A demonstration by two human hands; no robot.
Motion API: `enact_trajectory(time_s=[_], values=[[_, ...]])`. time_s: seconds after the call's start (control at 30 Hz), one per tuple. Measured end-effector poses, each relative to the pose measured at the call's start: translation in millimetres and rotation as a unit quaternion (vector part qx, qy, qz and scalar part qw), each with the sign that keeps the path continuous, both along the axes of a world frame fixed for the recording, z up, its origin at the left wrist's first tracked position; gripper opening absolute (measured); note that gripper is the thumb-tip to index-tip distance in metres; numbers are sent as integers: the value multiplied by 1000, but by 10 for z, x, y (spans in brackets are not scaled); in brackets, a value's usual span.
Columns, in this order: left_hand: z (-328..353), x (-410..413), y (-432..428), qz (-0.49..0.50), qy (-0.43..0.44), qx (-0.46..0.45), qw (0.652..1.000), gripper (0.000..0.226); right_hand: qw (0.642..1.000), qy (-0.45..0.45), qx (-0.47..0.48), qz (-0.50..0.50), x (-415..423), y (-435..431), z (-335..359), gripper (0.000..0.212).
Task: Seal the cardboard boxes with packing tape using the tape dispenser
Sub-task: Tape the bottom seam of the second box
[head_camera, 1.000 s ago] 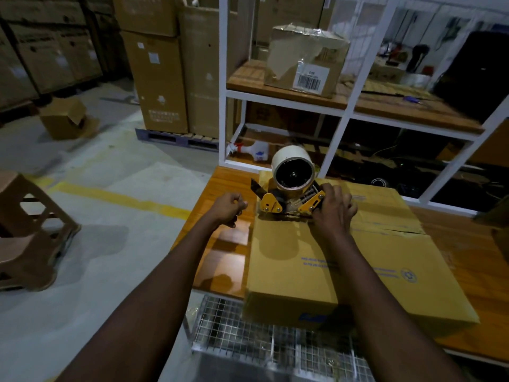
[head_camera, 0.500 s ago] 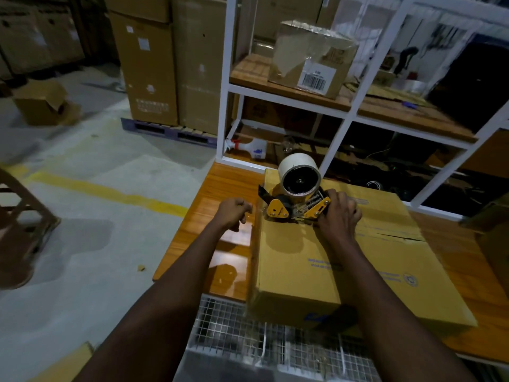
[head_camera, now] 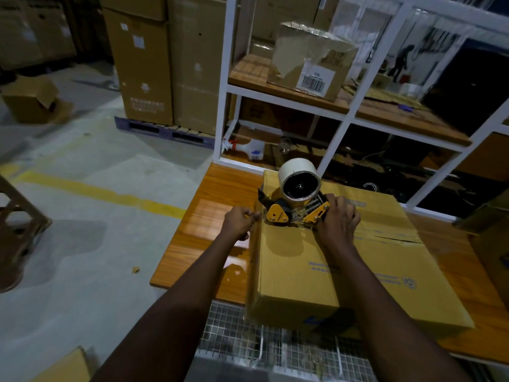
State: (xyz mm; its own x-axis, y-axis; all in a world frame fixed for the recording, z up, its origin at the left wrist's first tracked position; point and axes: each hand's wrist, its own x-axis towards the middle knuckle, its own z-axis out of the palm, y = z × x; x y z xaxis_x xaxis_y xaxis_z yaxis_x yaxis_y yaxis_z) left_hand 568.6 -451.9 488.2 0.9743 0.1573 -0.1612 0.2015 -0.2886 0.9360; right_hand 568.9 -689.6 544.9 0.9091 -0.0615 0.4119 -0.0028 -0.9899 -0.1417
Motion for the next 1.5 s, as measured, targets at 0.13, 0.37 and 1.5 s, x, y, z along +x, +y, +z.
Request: enact_trajectory(time_s=[0.13, 0.37, 1.5], values=[[-31, -48, 0, -4, 10, 103, 995, 47, 1000, -4, 1, -4, -2, 11, -8, 56], [93, -168, -35, 30, -71, 78, 994, 31, 1000, -21, 7, 6, -14, 9, -21, 47], [-56, -344, -109, -60, -120, 79, 988, 91, 1000, -8, 3, 9, 18, -45, -71, 45]])
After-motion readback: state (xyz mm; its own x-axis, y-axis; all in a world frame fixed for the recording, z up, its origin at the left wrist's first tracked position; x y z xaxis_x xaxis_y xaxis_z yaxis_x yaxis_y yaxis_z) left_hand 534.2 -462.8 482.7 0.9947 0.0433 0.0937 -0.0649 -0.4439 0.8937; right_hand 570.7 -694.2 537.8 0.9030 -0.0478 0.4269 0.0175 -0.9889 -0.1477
